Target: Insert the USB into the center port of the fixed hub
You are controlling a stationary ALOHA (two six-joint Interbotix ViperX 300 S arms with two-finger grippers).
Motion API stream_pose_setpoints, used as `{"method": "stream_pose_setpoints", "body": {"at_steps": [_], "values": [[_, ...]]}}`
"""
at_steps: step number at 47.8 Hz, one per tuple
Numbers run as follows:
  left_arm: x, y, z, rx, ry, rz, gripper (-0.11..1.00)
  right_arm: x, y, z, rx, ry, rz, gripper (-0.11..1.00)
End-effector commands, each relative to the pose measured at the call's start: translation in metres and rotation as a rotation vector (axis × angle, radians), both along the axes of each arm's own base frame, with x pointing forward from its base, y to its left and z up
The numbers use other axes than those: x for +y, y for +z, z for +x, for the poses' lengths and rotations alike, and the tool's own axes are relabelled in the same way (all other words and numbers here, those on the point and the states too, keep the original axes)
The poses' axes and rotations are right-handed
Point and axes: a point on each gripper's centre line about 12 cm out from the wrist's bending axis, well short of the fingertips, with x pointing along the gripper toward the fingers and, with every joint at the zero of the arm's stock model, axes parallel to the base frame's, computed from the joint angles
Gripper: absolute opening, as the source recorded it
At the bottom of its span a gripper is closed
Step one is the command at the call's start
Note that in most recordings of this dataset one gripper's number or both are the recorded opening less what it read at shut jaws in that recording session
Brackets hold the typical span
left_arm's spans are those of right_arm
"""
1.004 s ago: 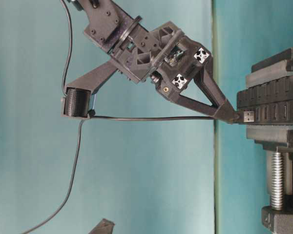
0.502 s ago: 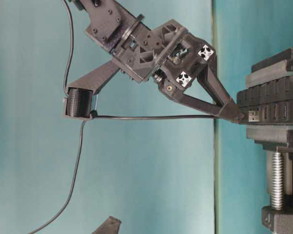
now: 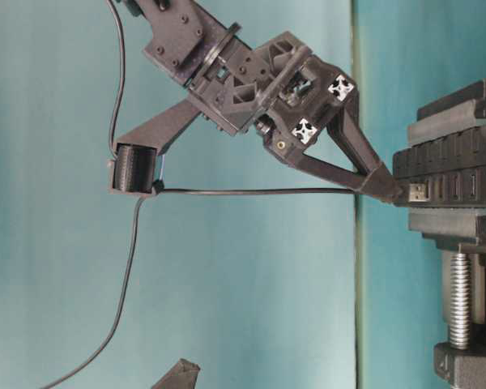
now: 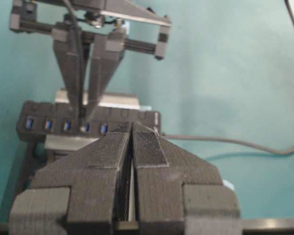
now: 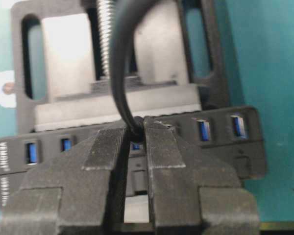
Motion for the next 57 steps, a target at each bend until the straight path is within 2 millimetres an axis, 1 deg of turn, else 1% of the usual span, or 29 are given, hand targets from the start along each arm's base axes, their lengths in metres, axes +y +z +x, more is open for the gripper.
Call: {"method": "stream_pose_setpoints", "body": {"at_steps": [1,20,42,57], "values": [[0.0,0.012,0.004,-0.04,0.0,0.0,0.0,-0.003,0.006,-0.001,-0.002,-0.011,0.003,0.08],[0.0,0.011,0.003,-0.037,0.0,0.0,0.0,0.007,0.009,0.001,-0.007,0.01,0.008,0.08],[0.0,0.01,0.003,-0.043,-0.002,0.0,0.0,0.011,0.015,0.003,-0.03,0.015,0.01,0.08],[0.0,0.008,0.003,-0.037,0.0,0.0,0.0,0.014,0.021,0.008,-0.046,0.023,0.009,0.08]]}}
